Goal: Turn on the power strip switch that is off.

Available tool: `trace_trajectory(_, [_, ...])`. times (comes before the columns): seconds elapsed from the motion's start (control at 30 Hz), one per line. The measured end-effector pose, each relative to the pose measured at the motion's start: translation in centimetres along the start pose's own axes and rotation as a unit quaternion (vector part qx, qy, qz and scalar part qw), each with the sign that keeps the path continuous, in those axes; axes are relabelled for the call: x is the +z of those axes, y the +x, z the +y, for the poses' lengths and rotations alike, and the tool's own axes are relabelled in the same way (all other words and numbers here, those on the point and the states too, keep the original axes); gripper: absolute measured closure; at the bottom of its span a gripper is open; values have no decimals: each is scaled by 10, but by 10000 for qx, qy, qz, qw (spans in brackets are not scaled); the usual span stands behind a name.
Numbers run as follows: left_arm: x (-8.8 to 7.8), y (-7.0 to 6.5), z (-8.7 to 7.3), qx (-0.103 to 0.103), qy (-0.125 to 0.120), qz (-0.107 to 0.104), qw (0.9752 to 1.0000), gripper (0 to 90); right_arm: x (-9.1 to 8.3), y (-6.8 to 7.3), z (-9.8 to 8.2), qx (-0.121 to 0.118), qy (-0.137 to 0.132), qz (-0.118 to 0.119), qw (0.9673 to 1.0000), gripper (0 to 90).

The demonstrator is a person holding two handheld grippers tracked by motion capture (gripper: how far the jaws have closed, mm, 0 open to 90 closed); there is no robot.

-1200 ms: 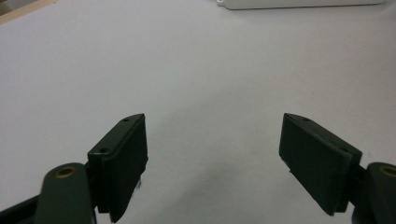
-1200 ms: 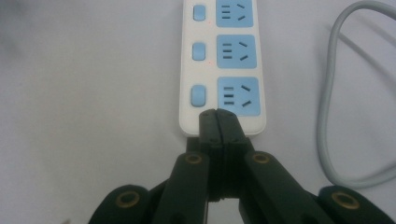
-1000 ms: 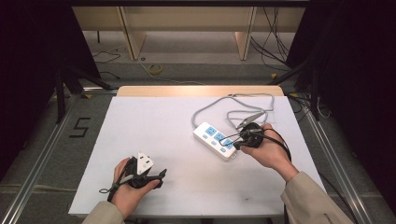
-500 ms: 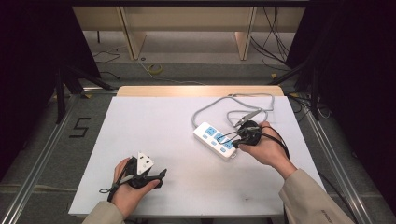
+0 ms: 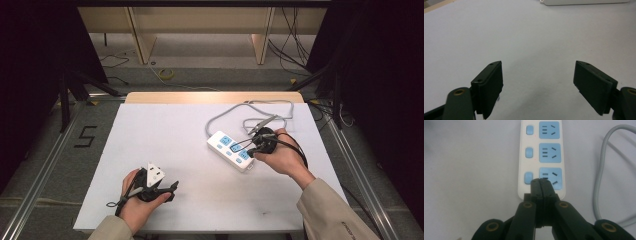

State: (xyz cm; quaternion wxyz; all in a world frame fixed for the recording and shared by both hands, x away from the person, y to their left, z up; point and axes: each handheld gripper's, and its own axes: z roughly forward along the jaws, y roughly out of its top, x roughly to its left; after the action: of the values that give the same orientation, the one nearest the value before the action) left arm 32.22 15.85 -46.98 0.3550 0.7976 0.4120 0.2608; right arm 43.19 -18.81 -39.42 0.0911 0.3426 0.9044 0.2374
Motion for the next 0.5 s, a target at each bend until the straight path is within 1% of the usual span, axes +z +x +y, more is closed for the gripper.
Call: trace_trajectory(0.5, [0, 0, 0, 9, -1, 2, 10000, 236, 5, 1, 7, -44, 123, 21, 9999, 900])
